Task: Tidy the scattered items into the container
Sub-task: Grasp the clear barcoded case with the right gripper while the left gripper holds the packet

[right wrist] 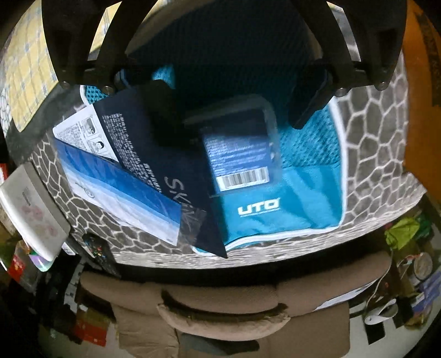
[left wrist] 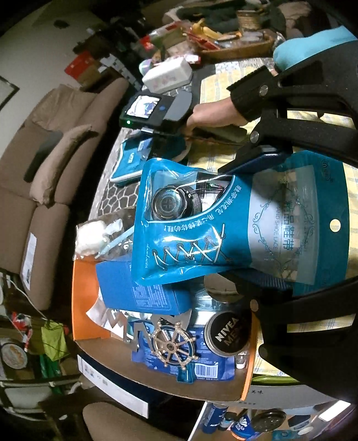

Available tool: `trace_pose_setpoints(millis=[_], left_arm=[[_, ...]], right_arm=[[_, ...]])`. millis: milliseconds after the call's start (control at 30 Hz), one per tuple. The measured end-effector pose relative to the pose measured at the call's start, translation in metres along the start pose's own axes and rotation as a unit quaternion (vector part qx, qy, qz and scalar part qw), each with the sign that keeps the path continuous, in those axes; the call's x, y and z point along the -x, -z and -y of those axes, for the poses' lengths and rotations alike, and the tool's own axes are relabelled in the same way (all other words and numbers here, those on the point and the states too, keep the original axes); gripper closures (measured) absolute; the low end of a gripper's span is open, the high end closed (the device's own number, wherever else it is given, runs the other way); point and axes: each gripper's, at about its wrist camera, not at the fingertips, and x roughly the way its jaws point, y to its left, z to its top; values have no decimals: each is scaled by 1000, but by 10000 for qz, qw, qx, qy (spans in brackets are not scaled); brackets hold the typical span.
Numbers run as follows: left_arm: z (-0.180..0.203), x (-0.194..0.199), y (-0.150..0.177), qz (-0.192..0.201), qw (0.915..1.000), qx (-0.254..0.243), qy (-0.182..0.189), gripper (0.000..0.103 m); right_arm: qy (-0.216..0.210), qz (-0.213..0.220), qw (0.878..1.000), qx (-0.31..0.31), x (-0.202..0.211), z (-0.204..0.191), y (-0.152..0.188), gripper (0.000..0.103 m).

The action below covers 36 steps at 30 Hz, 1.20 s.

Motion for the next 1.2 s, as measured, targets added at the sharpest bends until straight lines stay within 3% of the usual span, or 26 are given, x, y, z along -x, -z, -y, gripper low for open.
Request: trace_pose_setpoints(millis=[67,167,233,367,533,633,667,700,733,833,933,1000,1200], left_arm=[[0,0,0,5,10000,-9,-17,44],[2,-2,2,-7,10000,-41,-52,44],[4,-3,2,-22,9999,-87,-51,44],[9,-2,3,25,9998,-187,-77,44],[12,-2,4,52,9997,-224,-113,44],[13,1,5,117,9996,-242,-110,44],[13,2,5,152,9995,-259,-123,44],[14,2,5,178,9993,-272,-157,44],[13,2,5,187,9993,-263,-174,44],[11,1,5,163,9996,-173,-139,44],[10,-1,7,107,9998,-142,-125,44],[8,1,9,59,9999,-93,-15,44],[6,19,6,291,9994,-156,-70,43]], right_arm=[[-9,70,9998,-181,-3,7,0,6],[-186,214,9991,-324,-1,16,-2,18],[-350,246,9987,-265,3,17,-1,18],[-407,239,9987,201,13,12,9,20],[-476,271,9939,953,56,9,38,21],[-873,149,9900,1100,97,20,55,22],[-994,144,9888,1100,110,24,61,65],[-1163,60,9867,1134,130,29,69,97],[-1205,-32,9865,1110,141,32,74,98],[-1481,-228,9855,795,169,47,89,84],[-1243,-363,9873,925,180,51,105,68],[-1233,-323,9882,853,187,54,113,46],[-1574,-322,9870,-68,182,78,109,43]])
